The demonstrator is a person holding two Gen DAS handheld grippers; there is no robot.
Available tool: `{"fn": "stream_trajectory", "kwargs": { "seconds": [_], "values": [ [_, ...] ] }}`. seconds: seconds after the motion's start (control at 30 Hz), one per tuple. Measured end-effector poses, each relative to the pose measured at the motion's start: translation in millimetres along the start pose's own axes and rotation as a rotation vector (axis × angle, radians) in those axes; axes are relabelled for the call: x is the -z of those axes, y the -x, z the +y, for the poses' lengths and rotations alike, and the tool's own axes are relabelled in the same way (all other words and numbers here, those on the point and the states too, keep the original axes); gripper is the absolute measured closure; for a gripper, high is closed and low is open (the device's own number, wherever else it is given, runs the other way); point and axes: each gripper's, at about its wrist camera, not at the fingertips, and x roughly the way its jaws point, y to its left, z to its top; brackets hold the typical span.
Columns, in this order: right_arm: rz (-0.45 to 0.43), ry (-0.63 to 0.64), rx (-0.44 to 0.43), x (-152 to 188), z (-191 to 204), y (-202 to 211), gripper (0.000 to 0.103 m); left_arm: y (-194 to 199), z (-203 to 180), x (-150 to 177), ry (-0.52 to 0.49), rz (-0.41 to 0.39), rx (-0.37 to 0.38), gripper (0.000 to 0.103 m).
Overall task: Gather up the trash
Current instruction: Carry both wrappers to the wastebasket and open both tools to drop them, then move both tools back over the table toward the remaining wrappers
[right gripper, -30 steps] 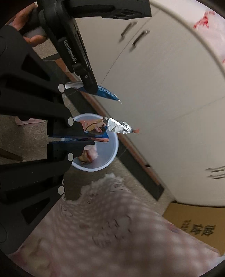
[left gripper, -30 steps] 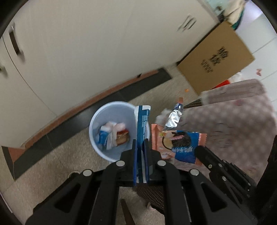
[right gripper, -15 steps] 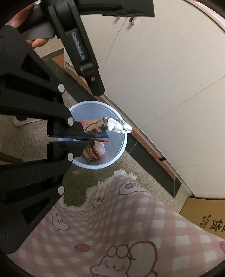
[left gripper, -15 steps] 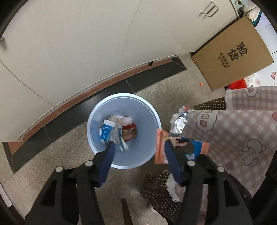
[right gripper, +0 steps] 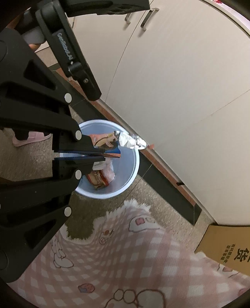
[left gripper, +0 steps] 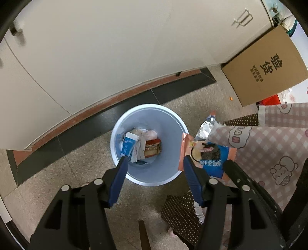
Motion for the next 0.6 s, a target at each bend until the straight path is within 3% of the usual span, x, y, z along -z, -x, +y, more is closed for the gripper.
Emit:
{"fn": "stream_trajectory", "kwargs": {
  "seconds": [0.23,0.27,0.3,0.33,0.6],
  "values": [
    [-0.034,-0.002,-0.062,-7.6,15.9,5.0,0.095,25.8,11.6,-4.8,0.03,-0.069,-0.019,0.042],
    [-0.041,0.004,-0.06,-7.6,17.5,6.3,0.082,28.8,12.3,-5.2,0.031,-0.075,-0.021,0.042],
    [-0.047,0.009,-0.058,-6.7,18.7,8.3,0.061,32.4,13.6,-5.3,0.031,-0.082,-0.021,0.042],
    [-0.061,0.013,-0.051,-5.7,20.0,11.7,0.054,35.4,14.4,-4.8,0.031,-0.089,-0.019,0.041],
    [-0.131,0.077,0.001,-2.6,34.3,53.4,0.054,67.8,12.8,1.1,0.03,-0.143,-0.003,0.038]
  ]
}}
